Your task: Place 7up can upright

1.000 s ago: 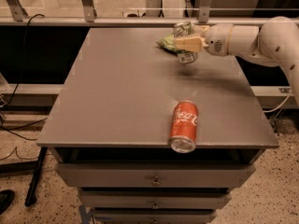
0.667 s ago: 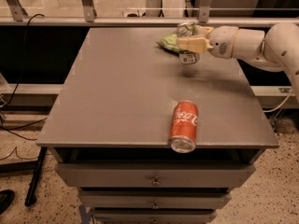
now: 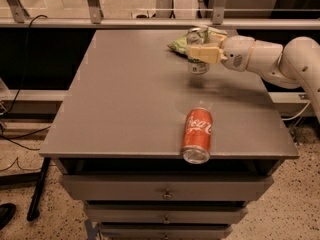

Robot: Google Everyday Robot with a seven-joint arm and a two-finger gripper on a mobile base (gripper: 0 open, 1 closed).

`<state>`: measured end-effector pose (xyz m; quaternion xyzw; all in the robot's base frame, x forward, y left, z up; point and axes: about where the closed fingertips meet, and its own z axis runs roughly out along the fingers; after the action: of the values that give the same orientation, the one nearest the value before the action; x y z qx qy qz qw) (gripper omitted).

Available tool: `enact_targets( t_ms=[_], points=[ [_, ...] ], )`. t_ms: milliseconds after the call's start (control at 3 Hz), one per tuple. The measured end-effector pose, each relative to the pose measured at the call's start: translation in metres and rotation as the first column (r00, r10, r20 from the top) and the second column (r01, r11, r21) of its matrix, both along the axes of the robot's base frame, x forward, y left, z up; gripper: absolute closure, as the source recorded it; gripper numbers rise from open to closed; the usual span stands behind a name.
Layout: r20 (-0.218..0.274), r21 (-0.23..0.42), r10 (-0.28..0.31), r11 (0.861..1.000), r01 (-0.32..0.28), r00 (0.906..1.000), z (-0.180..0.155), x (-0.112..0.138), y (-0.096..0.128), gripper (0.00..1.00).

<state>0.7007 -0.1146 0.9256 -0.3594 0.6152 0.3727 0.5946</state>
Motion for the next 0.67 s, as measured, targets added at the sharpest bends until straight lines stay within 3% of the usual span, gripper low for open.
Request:
enact_targets(
  t_ms=[667],
  points=[
    [0.024, -0.025, 0.021, 0.999, -0.020, 0.9995, -0.0119, -0.0155, -0.0014, 0.58]
  ],
)
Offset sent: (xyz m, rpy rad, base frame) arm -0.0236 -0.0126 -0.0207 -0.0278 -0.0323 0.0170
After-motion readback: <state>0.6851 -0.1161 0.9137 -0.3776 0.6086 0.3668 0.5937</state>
